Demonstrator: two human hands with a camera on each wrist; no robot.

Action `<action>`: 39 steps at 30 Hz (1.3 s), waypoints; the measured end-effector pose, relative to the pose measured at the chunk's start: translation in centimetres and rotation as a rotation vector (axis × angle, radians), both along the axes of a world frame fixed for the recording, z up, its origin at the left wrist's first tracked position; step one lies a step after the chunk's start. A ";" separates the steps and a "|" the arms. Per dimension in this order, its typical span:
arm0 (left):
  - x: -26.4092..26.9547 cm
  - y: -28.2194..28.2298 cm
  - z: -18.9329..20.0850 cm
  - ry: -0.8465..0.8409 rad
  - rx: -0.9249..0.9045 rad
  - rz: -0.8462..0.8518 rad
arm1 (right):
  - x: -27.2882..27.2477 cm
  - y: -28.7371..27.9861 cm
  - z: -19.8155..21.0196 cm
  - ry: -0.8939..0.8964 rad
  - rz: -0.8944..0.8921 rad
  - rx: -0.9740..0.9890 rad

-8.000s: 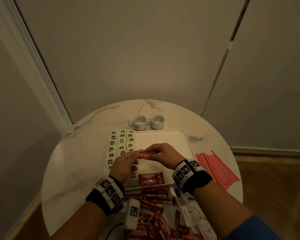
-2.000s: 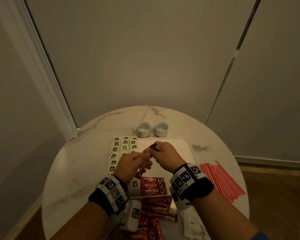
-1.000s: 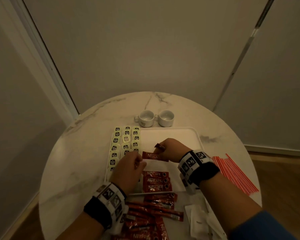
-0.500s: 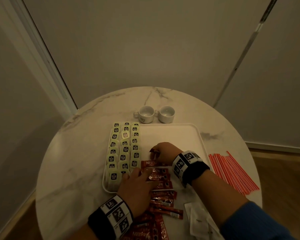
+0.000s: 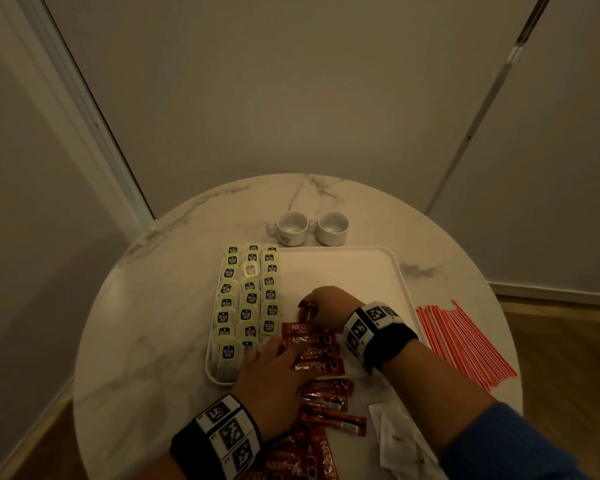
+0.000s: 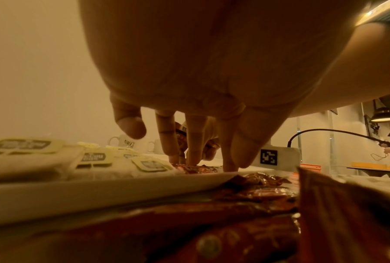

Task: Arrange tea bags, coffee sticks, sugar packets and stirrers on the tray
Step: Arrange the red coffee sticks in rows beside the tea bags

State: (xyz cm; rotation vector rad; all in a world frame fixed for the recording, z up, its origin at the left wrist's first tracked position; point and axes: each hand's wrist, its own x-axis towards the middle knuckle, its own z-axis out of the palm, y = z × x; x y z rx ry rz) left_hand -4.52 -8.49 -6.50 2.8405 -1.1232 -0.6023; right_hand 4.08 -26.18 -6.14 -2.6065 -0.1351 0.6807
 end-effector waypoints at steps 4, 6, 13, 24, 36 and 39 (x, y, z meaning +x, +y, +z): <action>-0.1 0.0 0.5 0.007 0.019 0.010 | -0.1 0.1 -0.1 -0.021 0.002 0.000; -0.2 0.1 0.7 0.002 0.014 0.016 | -0.2 0.1 0.0 -0.021 0.007 0.005; 0.1 0.6 0.9 -0.005 -0.139 0.089 | -0.8 -0.5 1.2 -0.091 -0.145 0.122; 5.5 0.3 6.2 0.018 -1.024 0.441 | -4.0 2.1 6.9 0.248 -0.308 0.844; 7.1 2.6 6.4 0.173 -1.291 0.870 | -3.6 0.4 6.8 -0.105 -0.312 0.835; 6.6 1.3 6.3 0.517 -1.373 1.041 | -3.4 1.7 6.5 -0.487 -0.227 0.528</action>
